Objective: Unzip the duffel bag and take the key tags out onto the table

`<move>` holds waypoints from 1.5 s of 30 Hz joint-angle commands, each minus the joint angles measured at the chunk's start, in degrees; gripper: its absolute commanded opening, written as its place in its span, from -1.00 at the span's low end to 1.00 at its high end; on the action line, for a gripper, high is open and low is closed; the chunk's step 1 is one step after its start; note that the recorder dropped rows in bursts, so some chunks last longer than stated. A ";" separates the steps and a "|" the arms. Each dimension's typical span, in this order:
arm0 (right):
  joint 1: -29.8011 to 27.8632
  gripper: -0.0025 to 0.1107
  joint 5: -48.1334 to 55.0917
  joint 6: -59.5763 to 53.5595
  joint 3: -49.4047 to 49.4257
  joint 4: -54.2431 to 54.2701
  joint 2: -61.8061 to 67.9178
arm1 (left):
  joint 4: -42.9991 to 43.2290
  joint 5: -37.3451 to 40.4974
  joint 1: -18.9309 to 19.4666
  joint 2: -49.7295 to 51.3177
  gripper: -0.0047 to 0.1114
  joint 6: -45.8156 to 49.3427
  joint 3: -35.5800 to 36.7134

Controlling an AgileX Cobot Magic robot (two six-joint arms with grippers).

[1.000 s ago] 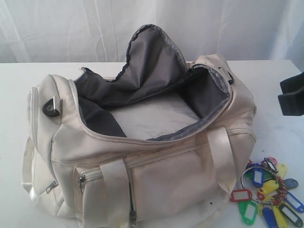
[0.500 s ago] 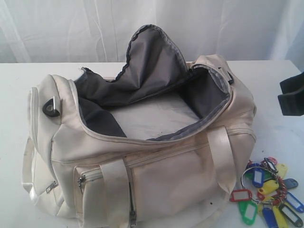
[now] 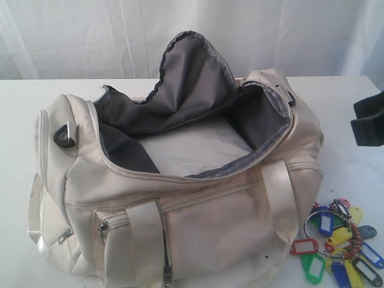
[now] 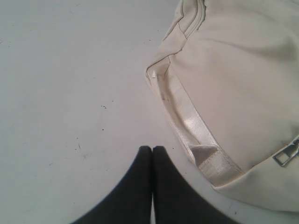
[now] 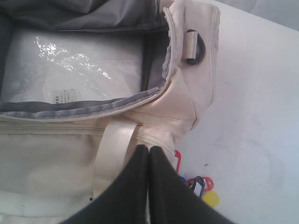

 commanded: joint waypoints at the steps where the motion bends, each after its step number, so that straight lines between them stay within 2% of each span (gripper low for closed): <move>1: -0.04 -0.96 -0.45 0.02 0.11 -0.01 -0.37 | 0.05 -0.14 -0.39 -0.19 -0.92 0.14 0.21; 12: 0.08 -0.96 -0.46 0.02 0.11 0.10 -0.37 | 0.05 -0.14 -0.39 -0.19 -0.92 0.14 0.21; 18: -0.15 -0.96 -0.32 0.02 0.11 0.42 -5.19 | 0.05 -0.14 -0.39 -0.19 -0.92 0.14 0.21; 23: -5.48 -0.96 -0.32 5.57 0.11 3.39 -14.01 | 0.05 -0.14 -0.39 -0.19 -0.92 0.14 0.21; 31: -20.75 -0.96 -0.32 10.37 0.11 4.40 -26.21 | 0.05 -0.14 -0.39 -0.19 -0.92 0.14 0.21; 34: -21.44 -0.96 0.19 12.79 0.11 6.37 -29.27 | 0.05 -0.14 -0.39 -0.19 -0.92 0.14 0.21; 38: -21.44 -0.96 1.08 13.02 0.23 15.56 -31.51 | 0.05 -0.14 -0.39 -0.19 -0.92 0.14 0.21; 42: -21.44 -0.96 -1.44 6.66 3.15 23.15 -31.64 | 0.05 -0.14 -0.39 -0.19 -0.92 0.14 0.21; 45: -21.30 -0.96 -7.88 -0.26 8.00 23.80 -33.09 | 0.05 -0.14 -0.39 -0.19 -0.92 0.14 0.21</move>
